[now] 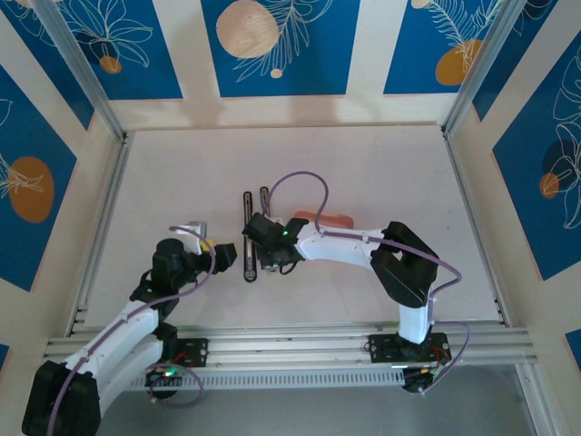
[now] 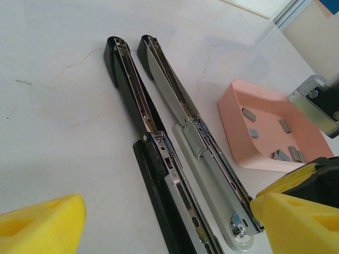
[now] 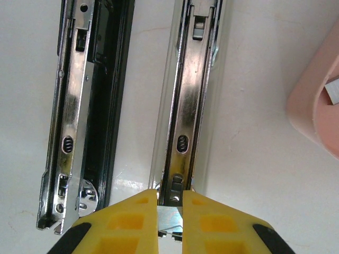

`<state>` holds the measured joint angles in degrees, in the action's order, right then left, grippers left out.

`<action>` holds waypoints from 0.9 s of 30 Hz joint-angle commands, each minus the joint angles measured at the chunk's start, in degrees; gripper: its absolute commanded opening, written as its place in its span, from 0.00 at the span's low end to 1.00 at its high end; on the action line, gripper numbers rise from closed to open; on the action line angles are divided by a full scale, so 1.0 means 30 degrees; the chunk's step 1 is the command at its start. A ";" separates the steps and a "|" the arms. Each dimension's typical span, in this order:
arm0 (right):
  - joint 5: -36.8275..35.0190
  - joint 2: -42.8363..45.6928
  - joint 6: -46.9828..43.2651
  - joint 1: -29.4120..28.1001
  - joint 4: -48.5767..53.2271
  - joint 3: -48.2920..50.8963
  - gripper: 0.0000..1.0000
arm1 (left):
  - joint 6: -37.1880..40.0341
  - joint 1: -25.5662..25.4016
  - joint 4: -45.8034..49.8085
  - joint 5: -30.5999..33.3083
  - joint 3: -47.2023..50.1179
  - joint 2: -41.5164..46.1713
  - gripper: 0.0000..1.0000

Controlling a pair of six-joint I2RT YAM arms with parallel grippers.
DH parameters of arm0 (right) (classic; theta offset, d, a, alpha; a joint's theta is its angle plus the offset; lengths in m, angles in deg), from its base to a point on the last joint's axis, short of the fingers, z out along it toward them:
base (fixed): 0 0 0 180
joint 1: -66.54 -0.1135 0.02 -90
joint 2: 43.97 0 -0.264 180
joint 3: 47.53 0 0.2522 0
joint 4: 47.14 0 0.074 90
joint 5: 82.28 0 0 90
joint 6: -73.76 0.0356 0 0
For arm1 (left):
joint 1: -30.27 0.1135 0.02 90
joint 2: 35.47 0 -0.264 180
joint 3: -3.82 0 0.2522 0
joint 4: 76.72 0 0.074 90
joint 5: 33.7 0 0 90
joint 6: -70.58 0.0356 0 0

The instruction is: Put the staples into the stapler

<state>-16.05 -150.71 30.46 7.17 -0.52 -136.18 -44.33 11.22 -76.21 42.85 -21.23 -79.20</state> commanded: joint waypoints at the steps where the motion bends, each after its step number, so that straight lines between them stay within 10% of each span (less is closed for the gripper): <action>1: 0.0461 -0.0075 0.0400 -0.0185 0.0480 -0.0009 0.14 | 0.0538 -0.0181 -0.0386 -0.0086 0.0101 0.0019 0.86; 27: 0.1256 -0.0212 0.1300 -0.0030 0.1332 -0.0739 0.15 | 0.0634 -0.0179 -0.0180 -0.0099 0.0042 0.0324 0.86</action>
<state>-14.61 -150.71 31.92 7.14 0.51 -136.40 -43.26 11.22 -76.17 42.85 -21.23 -79.04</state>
